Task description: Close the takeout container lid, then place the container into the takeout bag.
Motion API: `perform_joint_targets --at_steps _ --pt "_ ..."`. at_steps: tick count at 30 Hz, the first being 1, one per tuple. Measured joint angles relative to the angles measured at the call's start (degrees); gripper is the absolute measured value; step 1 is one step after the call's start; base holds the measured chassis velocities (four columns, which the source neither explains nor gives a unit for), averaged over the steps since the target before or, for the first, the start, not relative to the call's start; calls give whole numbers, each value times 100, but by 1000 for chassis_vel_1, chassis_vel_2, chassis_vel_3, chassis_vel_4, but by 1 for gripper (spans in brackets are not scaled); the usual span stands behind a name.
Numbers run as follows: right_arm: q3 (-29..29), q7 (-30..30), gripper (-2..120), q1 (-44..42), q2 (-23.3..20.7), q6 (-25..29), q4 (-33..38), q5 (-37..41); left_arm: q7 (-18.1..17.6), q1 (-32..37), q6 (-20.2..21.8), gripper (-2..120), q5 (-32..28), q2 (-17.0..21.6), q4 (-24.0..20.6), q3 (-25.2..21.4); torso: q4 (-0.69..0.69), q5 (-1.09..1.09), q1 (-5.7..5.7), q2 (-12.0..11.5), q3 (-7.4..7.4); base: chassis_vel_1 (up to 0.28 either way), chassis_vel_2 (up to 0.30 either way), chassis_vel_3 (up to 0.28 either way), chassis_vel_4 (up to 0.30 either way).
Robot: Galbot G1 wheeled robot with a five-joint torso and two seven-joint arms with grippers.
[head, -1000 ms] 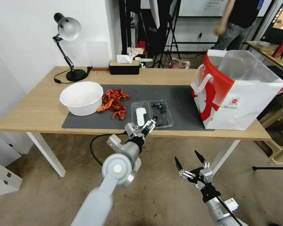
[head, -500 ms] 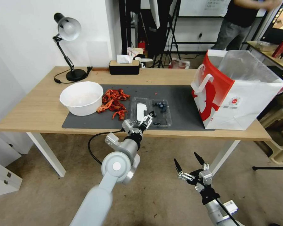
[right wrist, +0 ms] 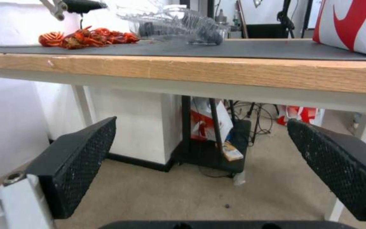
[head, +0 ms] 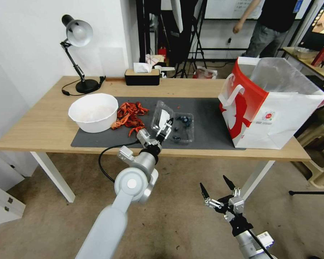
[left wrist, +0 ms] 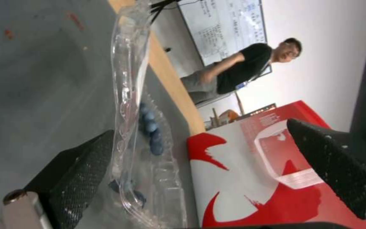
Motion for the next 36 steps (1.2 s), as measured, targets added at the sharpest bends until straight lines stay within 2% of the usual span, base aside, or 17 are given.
perform_joint_targets --at_steps 8,20,36 --pt "20 16 100 8 -29 1 0 0 564 -103 44 100 71 68 151 10 0 0 0 0 0 0 0 0 0" --pt "22 27 100 61 -44 1 -69 -11 949 -176 53 100 152 121 330 20 0 0 0 0 -1 0 0 0 0" --pt "66 29 100 42 -55 73 -105 -39 1921 -417 145 100 458 363 671 240 0 0 0 0 0 0 0 0 0"
